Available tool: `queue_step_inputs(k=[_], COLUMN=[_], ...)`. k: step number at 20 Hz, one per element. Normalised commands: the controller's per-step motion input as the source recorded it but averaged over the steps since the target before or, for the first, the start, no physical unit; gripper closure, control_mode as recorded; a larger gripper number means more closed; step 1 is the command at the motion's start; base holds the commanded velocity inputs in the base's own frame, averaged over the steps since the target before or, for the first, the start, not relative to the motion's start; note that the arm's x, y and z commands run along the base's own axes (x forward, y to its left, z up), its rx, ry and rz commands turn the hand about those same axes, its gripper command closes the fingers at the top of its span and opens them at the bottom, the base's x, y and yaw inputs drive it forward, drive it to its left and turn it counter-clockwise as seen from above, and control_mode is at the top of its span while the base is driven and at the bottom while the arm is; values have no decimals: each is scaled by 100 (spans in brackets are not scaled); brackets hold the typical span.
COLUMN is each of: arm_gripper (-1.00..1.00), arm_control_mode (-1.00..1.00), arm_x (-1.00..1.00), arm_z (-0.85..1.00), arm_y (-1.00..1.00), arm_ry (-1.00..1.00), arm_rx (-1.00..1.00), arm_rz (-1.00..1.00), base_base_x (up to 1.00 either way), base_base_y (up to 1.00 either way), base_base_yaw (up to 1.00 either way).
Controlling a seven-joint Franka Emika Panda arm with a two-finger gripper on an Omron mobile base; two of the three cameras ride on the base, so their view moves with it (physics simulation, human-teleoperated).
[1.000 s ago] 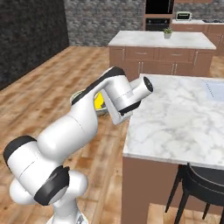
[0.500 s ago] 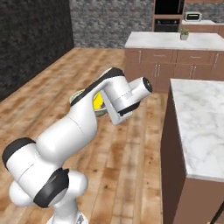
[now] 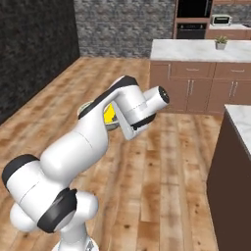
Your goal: Place the cup inside the bowl on the dining table and move the bowl to any counter.
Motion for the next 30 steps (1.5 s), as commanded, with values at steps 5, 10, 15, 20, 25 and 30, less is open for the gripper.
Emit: queue_step_inputs(k=[5, 10, 15, 20, 25, 30], arm_gripper=[100, 100, 100, 100, 100, 100], arm_control_mode=[100, 100, 100, 100, 100, 100], arm_x=[0, 0, 0, 0, 0, 0], arm_z=[0, 0, 0, 0, 0, 0], arm_y=[0, 0, 0, 0, 0, 0], arm_ry=[0, 0, 0, 0, 0, 0], arm_rx=[0, 0, 0, 0, 0, 0], arm_rz=[0, 0, 0, 0, 0, 0], base_base_x=[100, 100, 100, 100, 100, 100], base_base_y=[44, 31, 26, 26, 16, 10], base_base_yaw=[-13, -11, -9, -11, -15, -17])
